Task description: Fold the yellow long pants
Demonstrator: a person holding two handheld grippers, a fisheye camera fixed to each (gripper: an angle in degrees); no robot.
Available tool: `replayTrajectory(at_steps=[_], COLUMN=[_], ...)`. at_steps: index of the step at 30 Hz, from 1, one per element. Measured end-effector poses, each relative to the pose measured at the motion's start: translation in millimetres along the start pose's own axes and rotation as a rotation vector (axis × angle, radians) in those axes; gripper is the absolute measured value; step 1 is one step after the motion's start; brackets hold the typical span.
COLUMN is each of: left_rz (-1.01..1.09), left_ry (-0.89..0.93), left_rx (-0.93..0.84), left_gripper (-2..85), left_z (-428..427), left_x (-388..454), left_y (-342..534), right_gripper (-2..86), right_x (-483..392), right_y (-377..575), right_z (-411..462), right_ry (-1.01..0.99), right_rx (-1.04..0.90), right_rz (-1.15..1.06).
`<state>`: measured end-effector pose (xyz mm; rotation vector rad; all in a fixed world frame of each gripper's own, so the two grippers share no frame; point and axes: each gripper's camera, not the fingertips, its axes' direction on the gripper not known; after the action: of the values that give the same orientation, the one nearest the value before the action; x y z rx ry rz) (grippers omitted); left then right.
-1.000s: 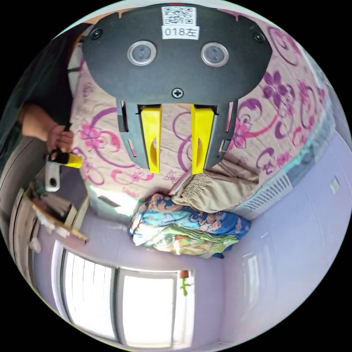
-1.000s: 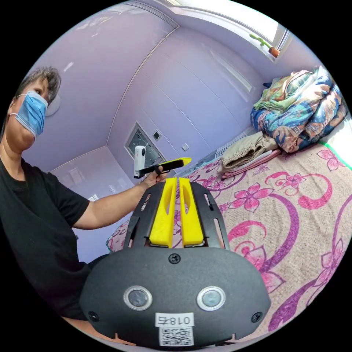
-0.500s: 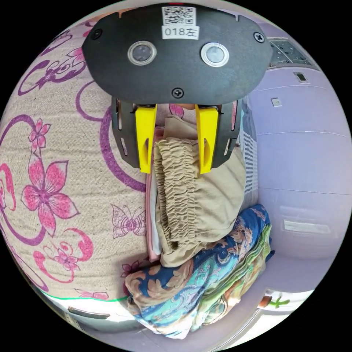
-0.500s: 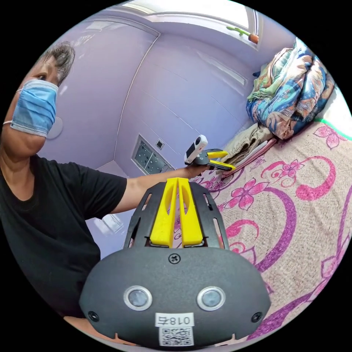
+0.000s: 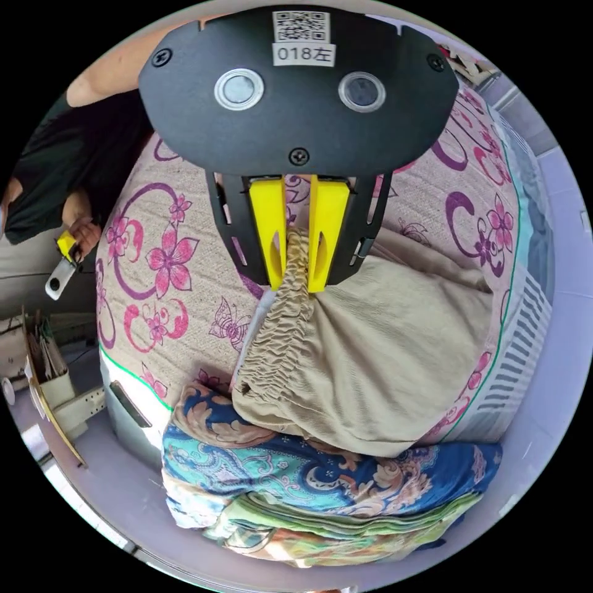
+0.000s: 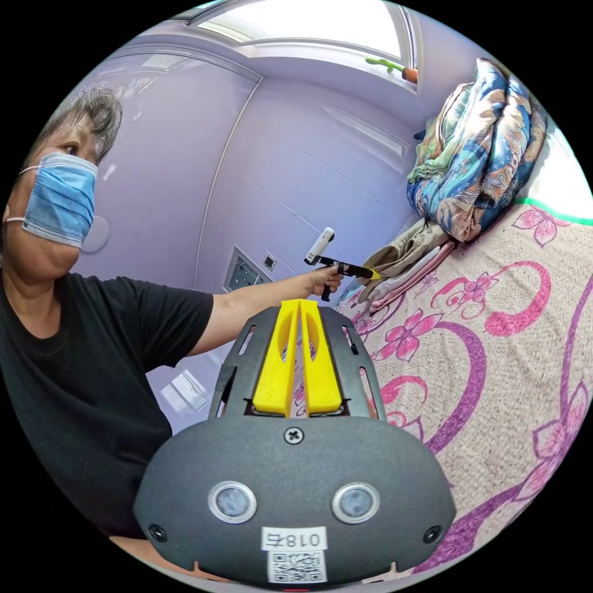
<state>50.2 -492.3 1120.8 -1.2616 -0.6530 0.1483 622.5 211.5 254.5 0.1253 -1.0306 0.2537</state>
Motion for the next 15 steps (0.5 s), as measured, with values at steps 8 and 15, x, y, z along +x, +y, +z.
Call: replayTrajectory(at_steps=[8, 15], left_rz=[-0.369, -0.494], left_ry=[0.275, 0.461], left_rx=[0.065, 0.196], left_gripper=[4.9, 5.2], left_z=[77, 198], left_x=[-85, -134], left_y=[22, 68], right_gripper=[-0.3, -0.3], right_x=[16, 24], right_y=[15, 22], right_z=[-7, -14], right_ry=[-0.007, -0.009], right_rx=[0.019, 0.046], right_rz=[-0.001, -0.008])
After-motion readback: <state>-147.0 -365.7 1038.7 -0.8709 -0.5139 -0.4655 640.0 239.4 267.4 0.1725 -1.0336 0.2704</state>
